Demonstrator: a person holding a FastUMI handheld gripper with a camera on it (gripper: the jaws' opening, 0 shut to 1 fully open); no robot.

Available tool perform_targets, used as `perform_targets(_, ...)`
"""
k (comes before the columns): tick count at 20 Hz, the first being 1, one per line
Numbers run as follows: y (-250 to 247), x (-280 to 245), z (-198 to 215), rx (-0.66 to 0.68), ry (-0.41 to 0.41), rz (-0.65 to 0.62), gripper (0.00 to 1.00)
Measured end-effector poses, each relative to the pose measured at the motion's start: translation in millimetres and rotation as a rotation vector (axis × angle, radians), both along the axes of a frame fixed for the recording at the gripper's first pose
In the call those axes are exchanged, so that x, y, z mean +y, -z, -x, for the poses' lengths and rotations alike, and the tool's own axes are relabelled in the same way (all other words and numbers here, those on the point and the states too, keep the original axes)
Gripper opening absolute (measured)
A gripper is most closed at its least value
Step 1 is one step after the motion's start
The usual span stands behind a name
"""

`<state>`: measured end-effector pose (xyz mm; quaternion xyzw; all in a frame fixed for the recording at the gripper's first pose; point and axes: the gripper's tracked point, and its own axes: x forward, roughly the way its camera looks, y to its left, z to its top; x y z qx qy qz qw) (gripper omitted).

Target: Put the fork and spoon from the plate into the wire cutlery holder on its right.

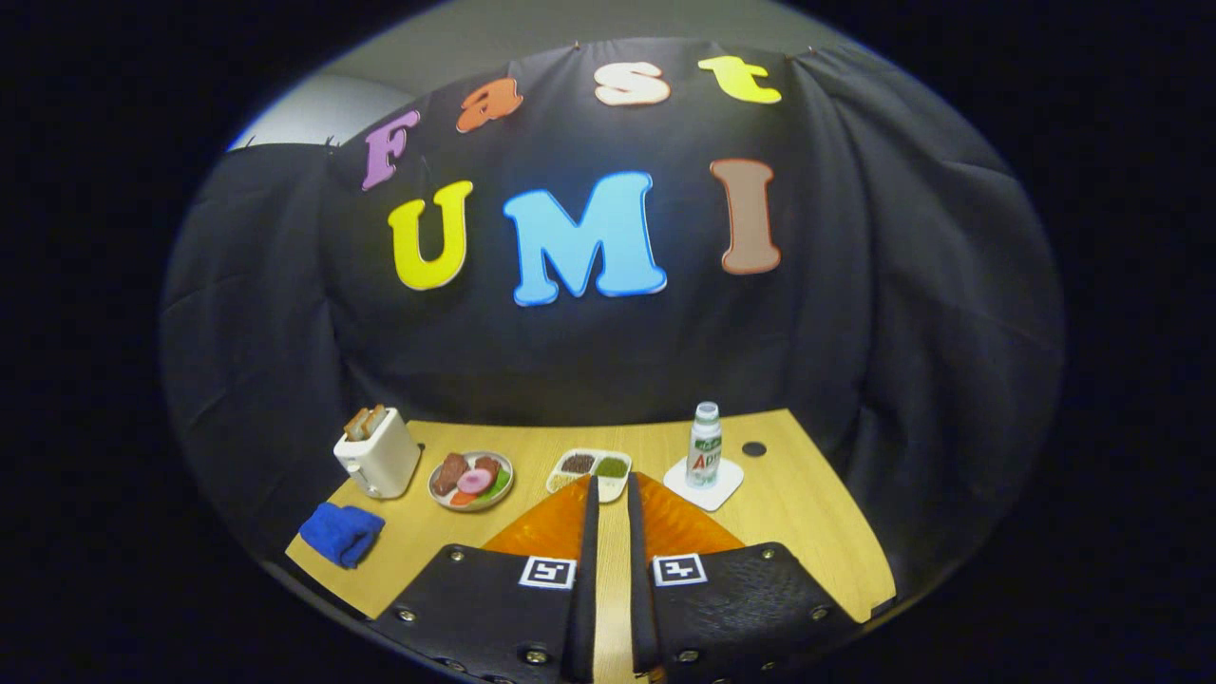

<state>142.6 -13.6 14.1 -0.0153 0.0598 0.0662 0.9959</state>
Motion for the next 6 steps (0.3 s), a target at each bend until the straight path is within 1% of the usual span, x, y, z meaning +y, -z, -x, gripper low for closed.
perform_targets(3,-44.0,-0.2,17.5,-0.125,0.024,0.039,0.16)
perform_targets(6,-68.6,4.2,32.0,-0.220,0.031,0.096,0.16)
